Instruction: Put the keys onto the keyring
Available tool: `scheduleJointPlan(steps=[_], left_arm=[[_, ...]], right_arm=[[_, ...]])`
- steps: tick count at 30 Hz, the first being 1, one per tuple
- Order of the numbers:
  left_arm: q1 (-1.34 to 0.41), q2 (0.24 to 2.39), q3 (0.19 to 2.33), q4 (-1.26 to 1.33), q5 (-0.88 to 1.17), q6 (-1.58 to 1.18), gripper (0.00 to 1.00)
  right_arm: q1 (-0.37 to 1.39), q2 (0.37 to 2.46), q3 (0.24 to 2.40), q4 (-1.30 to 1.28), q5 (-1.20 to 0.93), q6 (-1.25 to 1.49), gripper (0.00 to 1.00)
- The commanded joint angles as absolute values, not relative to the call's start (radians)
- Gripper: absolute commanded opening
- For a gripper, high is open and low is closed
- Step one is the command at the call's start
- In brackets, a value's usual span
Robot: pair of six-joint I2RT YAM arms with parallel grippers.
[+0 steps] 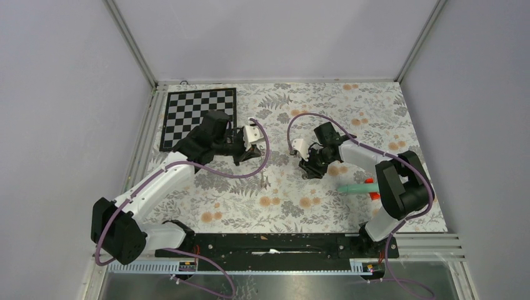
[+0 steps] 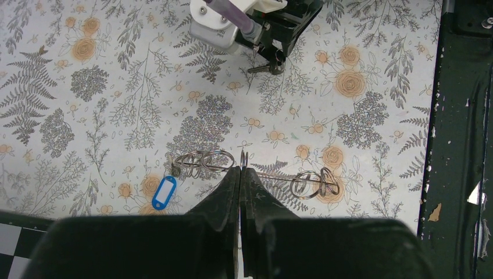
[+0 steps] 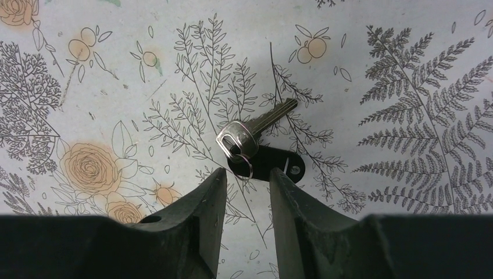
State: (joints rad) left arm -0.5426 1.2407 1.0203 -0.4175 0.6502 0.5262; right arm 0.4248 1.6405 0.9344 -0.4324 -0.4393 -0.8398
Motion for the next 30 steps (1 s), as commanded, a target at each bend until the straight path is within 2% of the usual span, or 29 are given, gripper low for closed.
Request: scheduleJointPlan(steps=[1, 14, 30], left_arm=[[-0.541, 1.199, 1.014, -0.377, 0.668, 0.541, 0.0], [-0.541, 1.198, 1.006, -0.377, 0.668, 0.541, 0.0], [-0.541, 1.198, 1.008, -0.377, 0.661, 0.544, 0.0]], right_arm=[[0.425, 1.666, 0.94, -0.424, -0.472, -0.815, 0.41], [0.426, 1.695, 0.927, -0.405, -0.479, -0.792, 0.4], [0.425, 1.647, 0.935, -0.454, -0.501, -0.765, 0.16]])
